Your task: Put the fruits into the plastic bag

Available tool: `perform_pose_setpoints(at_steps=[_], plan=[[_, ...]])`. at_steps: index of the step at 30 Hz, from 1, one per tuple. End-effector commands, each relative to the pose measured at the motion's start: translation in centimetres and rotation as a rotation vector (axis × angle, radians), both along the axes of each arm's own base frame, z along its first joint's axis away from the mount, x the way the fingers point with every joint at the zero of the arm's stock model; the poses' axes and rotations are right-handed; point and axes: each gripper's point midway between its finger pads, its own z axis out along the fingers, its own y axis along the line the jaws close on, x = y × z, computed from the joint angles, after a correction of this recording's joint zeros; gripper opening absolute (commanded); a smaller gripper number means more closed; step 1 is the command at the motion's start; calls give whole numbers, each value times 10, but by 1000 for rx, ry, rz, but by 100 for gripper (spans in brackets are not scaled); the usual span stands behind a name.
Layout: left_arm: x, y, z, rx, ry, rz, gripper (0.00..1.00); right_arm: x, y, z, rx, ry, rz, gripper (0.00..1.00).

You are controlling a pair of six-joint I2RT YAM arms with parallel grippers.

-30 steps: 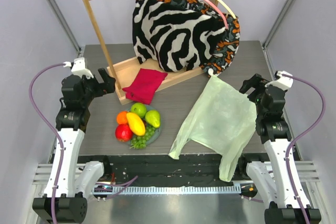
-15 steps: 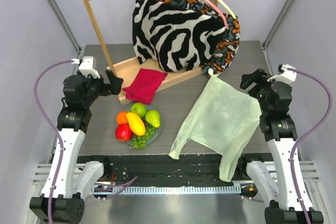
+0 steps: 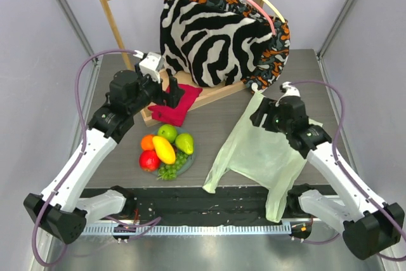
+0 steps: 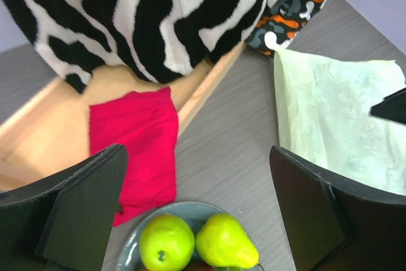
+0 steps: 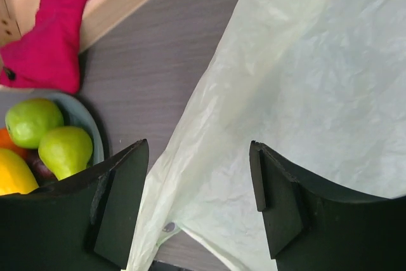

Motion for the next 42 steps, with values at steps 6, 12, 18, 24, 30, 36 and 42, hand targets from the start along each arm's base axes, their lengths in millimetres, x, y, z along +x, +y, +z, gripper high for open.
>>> perform_pose_setpoints(at_steps=[6, 12, 18, 24, 30, 36, 42], plan=[[-9, -3, -27, 1, 41, -17, 100, -20, 52, -62, -2, 177, 3, 73], [-17, -16, -28, 10, 46, -74, 100, -25, 84, -97, 131, 264, 39, 74], [-25, -29, -30, 20, 58, -121, 100, -13, 79, -103, 79, 248, 6, 74], [-41, -56, -36, -29, 130, -244, 100, -7, 83, -116, 26, 278, 36, 66], [-48, -74, -48, -16, 172, -282, 100, 4, 92, -113, 17, 268, 71, 18], [-61, -93, -64, 14, 224, -309, 100, 22, 98, -79, 62, 200, 89, 3], [-75, -116, -90, 80, 301, -377, 100, 41, 78, -47, 183, 172, 85, 1]])
